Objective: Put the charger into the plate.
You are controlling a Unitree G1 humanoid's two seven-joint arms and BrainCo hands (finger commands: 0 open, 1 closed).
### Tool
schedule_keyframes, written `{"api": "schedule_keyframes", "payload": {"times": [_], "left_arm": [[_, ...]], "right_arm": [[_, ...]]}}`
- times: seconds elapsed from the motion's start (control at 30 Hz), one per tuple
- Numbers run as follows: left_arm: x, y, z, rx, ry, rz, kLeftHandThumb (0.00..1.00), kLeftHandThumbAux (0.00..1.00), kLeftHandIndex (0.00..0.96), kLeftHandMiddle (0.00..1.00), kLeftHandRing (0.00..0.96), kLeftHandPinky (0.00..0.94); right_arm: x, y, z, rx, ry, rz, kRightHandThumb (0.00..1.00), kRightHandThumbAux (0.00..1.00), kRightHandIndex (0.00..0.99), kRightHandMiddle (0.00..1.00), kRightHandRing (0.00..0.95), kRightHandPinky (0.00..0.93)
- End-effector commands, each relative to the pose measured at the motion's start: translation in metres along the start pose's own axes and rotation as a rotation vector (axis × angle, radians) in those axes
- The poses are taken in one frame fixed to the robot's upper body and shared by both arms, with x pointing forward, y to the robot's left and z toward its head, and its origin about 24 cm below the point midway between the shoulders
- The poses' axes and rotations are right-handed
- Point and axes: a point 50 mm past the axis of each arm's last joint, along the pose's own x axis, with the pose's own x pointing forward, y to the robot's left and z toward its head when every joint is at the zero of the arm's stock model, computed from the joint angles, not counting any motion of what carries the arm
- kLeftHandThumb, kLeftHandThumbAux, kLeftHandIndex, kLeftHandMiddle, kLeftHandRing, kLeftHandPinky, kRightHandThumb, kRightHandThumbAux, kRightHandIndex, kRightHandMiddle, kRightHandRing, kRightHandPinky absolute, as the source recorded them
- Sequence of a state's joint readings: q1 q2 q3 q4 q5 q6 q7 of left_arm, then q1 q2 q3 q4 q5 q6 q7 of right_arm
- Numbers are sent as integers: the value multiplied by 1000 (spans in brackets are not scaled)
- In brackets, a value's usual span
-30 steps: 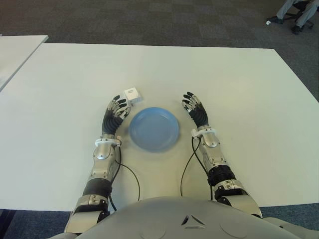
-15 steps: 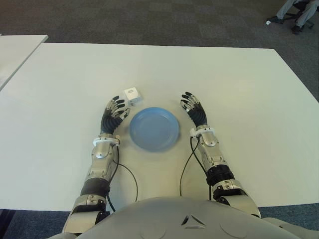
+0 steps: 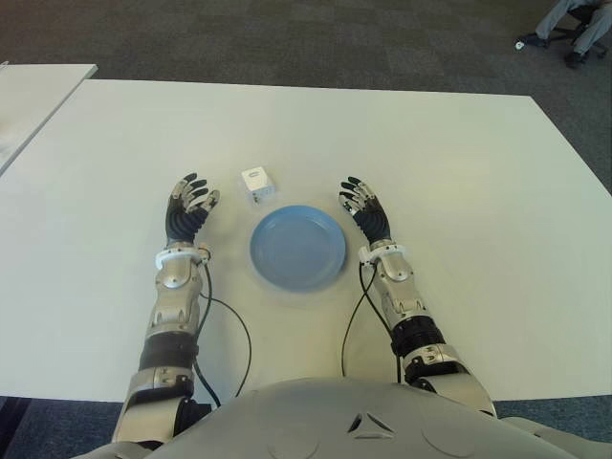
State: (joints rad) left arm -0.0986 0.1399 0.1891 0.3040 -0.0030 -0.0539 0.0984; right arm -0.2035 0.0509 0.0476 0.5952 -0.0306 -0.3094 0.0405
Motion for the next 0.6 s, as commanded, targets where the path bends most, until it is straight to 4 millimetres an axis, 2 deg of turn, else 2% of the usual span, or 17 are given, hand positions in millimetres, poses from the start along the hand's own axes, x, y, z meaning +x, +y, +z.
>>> {"api": "schedule_keyframes", "payload": {"times": [0.03, 0.3, 0.4, 0.6], "left_arm": [[16, -7, 36, 12, -38, -58, 263, 644, 137, 215, 214, 227], [19, -15, 56, 141, -62, -125, 199, 622, 102, 167, 166, 189], [20, -14, 57, 191, -75, -148, 192, 627, 104, 161, 159, 188], [17, -29, 52, 283, -82, -229, 196, 642, 111, 166, 171, 206]], "right_arm": [[-3, 4, -13, 14, 78, 9, 0, 627, 135, 203, 204, 217], [-2, 8, -14, 12, 83, 12, 0, 623, 129, 197, 194, 203], [-2, 11, -14, 13, 82, 13, 0, 618, 128, 196, 192, 201], [-2, 16, -13, 18, 79, 11, 0, 615, 132, 198, 193, 202]]}}
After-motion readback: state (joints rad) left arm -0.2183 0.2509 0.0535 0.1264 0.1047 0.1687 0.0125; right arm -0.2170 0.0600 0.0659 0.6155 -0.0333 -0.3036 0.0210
